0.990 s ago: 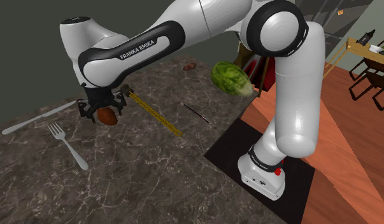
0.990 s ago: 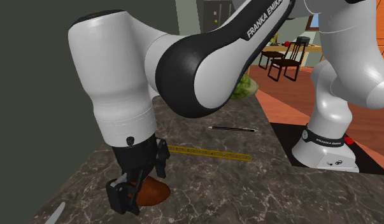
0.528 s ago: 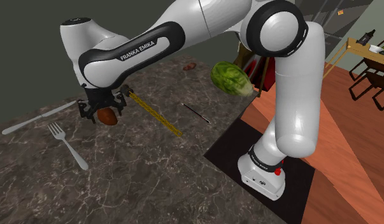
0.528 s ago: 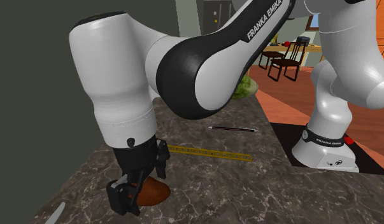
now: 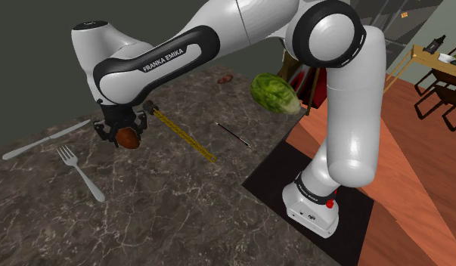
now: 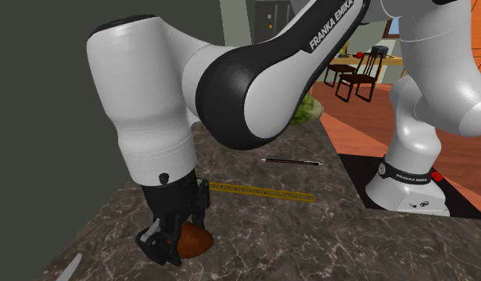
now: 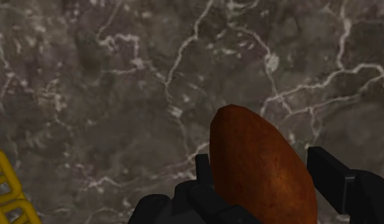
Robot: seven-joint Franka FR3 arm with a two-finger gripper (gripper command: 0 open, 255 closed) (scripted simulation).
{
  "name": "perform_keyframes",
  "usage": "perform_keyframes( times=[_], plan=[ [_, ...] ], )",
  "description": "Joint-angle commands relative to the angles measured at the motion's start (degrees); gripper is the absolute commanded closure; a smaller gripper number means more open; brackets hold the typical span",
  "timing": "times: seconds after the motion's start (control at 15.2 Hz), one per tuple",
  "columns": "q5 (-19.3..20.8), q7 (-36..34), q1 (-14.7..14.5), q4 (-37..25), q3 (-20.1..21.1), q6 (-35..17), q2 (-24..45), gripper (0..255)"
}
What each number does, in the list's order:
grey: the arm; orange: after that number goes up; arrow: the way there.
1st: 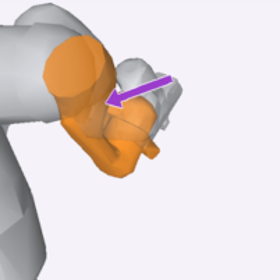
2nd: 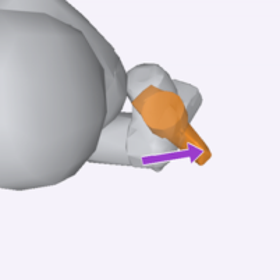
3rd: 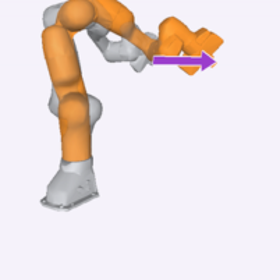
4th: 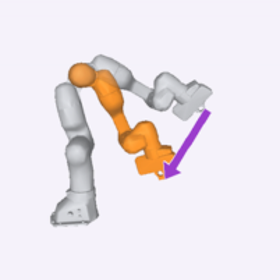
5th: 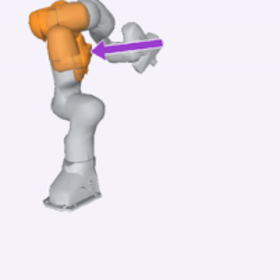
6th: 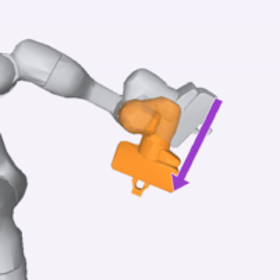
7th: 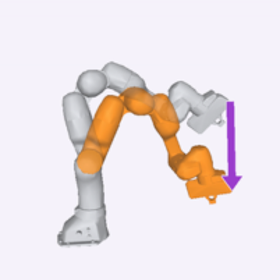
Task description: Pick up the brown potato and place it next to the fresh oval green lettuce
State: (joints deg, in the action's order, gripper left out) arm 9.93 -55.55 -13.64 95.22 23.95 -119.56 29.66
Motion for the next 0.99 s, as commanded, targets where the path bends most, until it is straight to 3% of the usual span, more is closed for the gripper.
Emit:
perform_keyframes(
  times=[0.0, 0.92],
  plan=[
    [0.00, 0.00, 0.00, 0.00, -0.01, -0.01, 0.01, 255],
    [-1.81, 0.83, 0.47, -4.52, 1.02, 8.14, -3.90, 255]
  ],
)
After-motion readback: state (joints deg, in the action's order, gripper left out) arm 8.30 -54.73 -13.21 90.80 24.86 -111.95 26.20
